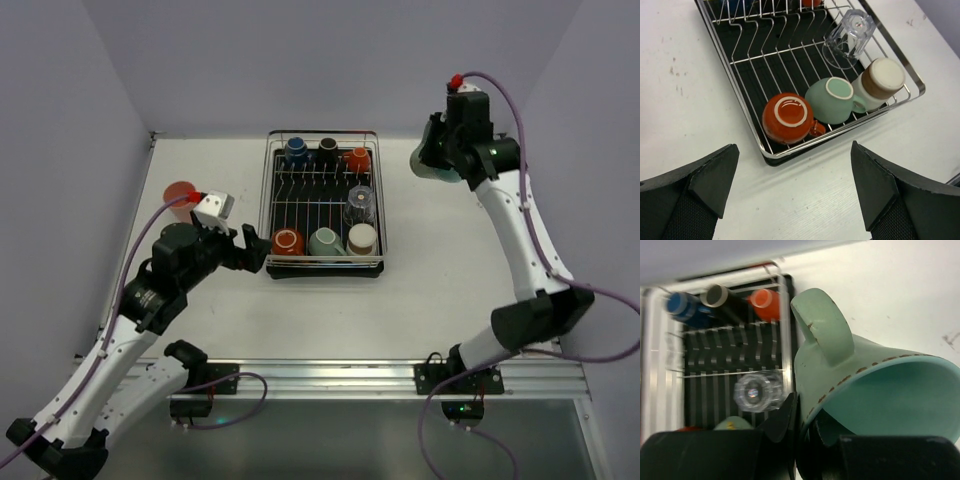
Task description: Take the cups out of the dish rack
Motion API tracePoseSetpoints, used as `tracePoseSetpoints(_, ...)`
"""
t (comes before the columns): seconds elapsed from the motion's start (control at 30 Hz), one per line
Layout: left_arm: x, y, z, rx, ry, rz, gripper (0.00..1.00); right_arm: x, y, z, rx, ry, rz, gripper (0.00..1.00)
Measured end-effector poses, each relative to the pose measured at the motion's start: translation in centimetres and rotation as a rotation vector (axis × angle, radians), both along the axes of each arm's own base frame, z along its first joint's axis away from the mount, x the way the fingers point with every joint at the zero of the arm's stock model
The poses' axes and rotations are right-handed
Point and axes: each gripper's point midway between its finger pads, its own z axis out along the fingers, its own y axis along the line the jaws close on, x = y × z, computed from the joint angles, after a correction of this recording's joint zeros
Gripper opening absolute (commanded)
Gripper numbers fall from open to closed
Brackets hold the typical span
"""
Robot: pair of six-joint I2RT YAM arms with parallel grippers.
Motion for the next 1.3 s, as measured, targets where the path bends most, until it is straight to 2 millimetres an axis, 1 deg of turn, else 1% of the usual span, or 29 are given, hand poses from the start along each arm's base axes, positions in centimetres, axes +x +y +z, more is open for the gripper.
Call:
tracePoseSetpoints(0.07,-0.3,0.4,-0.7,0.015,0.01,0.009,1.0,1.7,-0.9,-3.1,-0.086,0.11,-0.022,0.0)
tracePoseSetpoints(0.17,-0.6,0.8,-0.6,0.016,-0.011,0.015,1.0,3.8,-1.5,-7.7,-0.184,0.251,-0.018,0.0)
tracePoseSetpoints(0.23,-0.7,0.9,-0.7,0.017,-0.019,0.015,1.0,4.9,-1.7,-10.4,-0.228,0.323,-0.008,0.0)
tracePoseSetpoints(0.33,-0.7,0.8,-1.4,0.024,-0.017,0.012,1.0,6.4,-1.8,-13.7,-0.271,0.404,0.016,0.0)
tracePoseSetpoints(0.5,-0.7,0.6,-3.2,0.051,0.02,0.006,1.0,9.1,-1.8,-18.4,-0.327,0.488,0.047,0.0)
tracePoseSetpoints(0.57,-0.6,0.5,-3.4,0.056,0.027,0.005,1.0,9.5,-1.8,-20.5,-0.346,0.526,0.061,0.0)
tracePoseSetpoints(0.67,-0.6,0.4,-3.5,0.058,0.029,0.002,1.0,9.4,-1.9,-23.3,-0.367,0.587,0.081,0.0)
tracePoseSetpoints(0.77,-0.5,0.3,-3.7,0.063,0.036,0.001,1.0,9.4,-1.9,-24.7,-0.377,0.616,0.09,0.0)
tracePoseSetpoints(0.87,-0.3,0.2,-3.9,0.068,0.044,0.0,1.0,9.5,-1.9,-25.0,-0.378,0.618,0.094,0.01)
tracePoseSetpoints(0.9,-0.3,0.1,-4.0,0.069,0.046,0.0,1.0,9.5,-1.9,-25.0,-0.378,0.616,0.094,0.04)
tracePoseSetpoints(0.93,-0.2,0.1,-4.0,0.069,0.047,0.0,1.0,9.6,-1.9,-25.0,-0.379,0.615,0.093,0.1)
tracePoseSetpoints(0.97,-0.2,0.1,-4.0,0.069,0.047,0.0,1.0,9.6,-1.9,-25.0,-0.378,0.613,0.092,0.24)
tracePoseSetpoints(1.0,-0.1,0.0,-4.1,0.071,0.049,0.0,1.0,9.7,-1.9,-25.1,-0.379,0.61,0.094,0.32)
tracePoseSetpoints(1.07,0.0,0.0,-4.3,0.073,0.055,-0.001,1.0,9.9,-2.0,-25.1,-0.383,0.601,0.089,0.44)
tracePoseSetpoints(1.2,0.3,-0.4,-4.3,0.076,0.067,-0.008,1.0,10.3,-2.3,-24.9,-0.395,0.582,0.082,0.47)
tracePoseSetpoints(1.27,0.4,-0.6,-4.0,0.07,0.064,-0.012,1.0,10.3,-2.4,-24.6,-0.394,0.575,0.078,0.59)
tracePoseSetpoints(1.3,0.5,-0.7,-3.7,0.066,0.062,-0.014,1.0,10.2,-2.4,-24.3,-0.392,0.571,0.076,0.62)
